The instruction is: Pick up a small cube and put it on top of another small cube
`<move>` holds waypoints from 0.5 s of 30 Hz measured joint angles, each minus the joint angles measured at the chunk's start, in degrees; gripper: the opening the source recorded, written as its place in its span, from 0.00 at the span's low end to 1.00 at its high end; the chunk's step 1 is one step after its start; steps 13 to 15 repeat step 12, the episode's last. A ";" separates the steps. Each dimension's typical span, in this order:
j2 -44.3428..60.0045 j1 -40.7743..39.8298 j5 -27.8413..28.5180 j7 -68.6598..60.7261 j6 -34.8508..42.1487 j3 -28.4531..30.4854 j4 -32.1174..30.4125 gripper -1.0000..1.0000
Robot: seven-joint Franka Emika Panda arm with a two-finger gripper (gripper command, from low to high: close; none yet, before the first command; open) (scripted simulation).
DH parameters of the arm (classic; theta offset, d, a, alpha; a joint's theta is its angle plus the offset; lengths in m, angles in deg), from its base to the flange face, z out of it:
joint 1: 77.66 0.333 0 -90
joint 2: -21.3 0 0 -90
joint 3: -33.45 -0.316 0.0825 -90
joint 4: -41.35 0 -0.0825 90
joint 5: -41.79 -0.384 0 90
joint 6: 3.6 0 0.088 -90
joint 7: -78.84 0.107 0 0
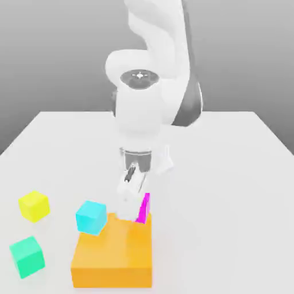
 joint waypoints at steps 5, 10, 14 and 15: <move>-3.91 -5.03 -2.27 7.44 6.10 3.71 2.48 0.00; 3.05 -5.61 -1.14 8.87 -1.88 3.73 1.44 1.00; 3.05 -5.61 -1.14 8.87 -1.88 3.73 1.44 1.00; 3.05 -5.61 -1.14 8.87 -1.88 3.73 1.44 1.00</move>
